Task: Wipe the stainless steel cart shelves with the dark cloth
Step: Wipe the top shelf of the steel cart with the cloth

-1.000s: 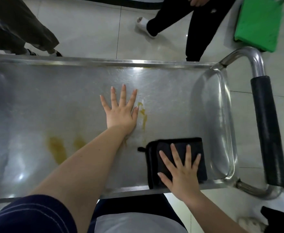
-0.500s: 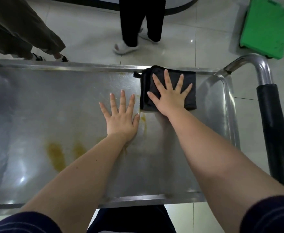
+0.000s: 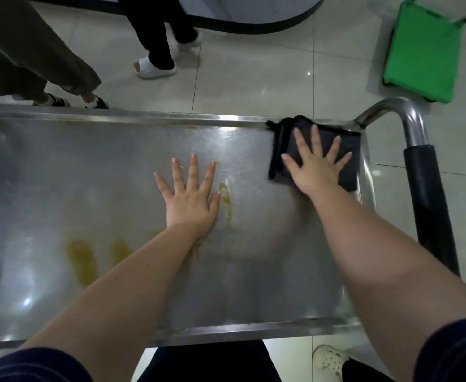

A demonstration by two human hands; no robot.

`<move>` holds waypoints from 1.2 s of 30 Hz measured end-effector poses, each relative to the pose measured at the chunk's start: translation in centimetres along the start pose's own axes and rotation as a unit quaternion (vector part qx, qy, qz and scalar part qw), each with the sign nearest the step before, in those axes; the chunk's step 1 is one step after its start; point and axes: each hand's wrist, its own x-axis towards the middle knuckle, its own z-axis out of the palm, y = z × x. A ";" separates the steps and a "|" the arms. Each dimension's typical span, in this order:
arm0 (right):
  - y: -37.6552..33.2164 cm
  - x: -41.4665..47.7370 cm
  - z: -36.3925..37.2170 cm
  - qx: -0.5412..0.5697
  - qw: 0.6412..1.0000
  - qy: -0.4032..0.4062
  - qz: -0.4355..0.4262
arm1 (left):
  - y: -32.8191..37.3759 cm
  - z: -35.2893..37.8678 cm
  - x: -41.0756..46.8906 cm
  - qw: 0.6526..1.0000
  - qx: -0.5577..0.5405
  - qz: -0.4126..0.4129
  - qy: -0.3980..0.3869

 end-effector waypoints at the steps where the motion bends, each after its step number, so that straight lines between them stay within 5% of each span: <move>1: -1.9 -0.4 0.3 -0.002 0.999 0.002 -0.034 | 0.0 0.0 0.0 1.000 0.000 -0.002 0.001; 7: -6.4 -2.4 1.4 -0.049 0.984 0.020 -0.173 | 0.0 -0.1 0.1 1.000 0.002 -0.012 -0.001; 12: 4.7 -2.0 1.0 -0.039 0.999 0.015 -0.015 | 0.3 0.0 0.0 1.000 -0.001 -0.011 0.002; 15: 5.4 -3.6 1.5 -0.041 0.999 0.010 0.020 | 0.2 0.1 0.1 1.000 -0.001 -0.012 0.008; 23: -3.4 -10.8 6.2 -0.042 0.981 0.051 -0.181 | 0.3 0.1 0.1 1.000 0.007 -0.018 0.015; 31: 6.8 -11.0 4.8 -0.033 0.999 0.010 0.038 | 0.3 0.0 0.1 1.000 0.004 -0.010 0.013; 36: -1.2 -15.2 7.5 -0.028 0.993 0.029 -0.109 | 0.1 0.0 0.1 1.000 -0.001 -0.007 0.017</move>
